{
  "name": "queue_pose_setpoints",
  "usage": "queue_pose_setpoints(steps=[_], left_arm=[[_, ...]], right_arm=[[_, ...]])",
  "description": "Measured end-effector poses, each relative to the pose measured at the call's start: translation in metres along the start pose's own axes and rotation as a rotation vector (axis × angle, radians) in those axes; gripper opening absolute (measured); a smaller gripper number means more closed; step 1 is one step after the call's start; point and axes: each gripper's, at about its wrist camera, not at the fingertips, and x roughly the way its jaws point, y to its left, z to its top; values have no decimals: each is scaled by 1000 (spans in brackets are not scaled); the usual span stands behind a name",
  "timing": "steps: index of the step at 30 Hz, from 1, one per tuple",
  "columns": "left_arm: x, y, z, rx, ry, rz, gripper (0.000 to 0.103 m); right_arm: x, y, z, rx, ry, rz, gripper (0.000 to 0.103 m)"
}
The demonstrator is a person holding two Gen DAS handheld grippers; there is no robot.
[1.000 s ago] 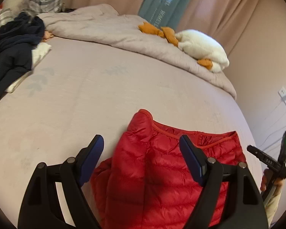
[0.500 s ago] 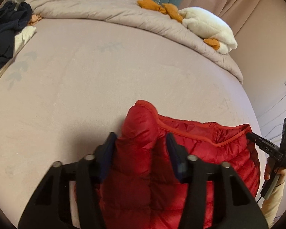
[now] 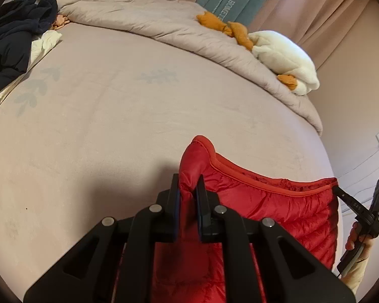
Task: Fold large clothes
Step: 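Lower the folded hem onto the jacket and release both tools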
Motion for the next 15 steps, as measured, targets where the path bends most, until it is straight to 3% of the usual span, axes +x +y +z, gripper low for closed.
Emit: queue_pose_setpoints(steps=[6,15], left_arm=[[28,5,-9,19,50,88,11],[50,18,-16,-16,108,100,15]], right_arm=[[31,0,-4,12,60,-33,4],[59,-6,-17,19,152,-62,4]])
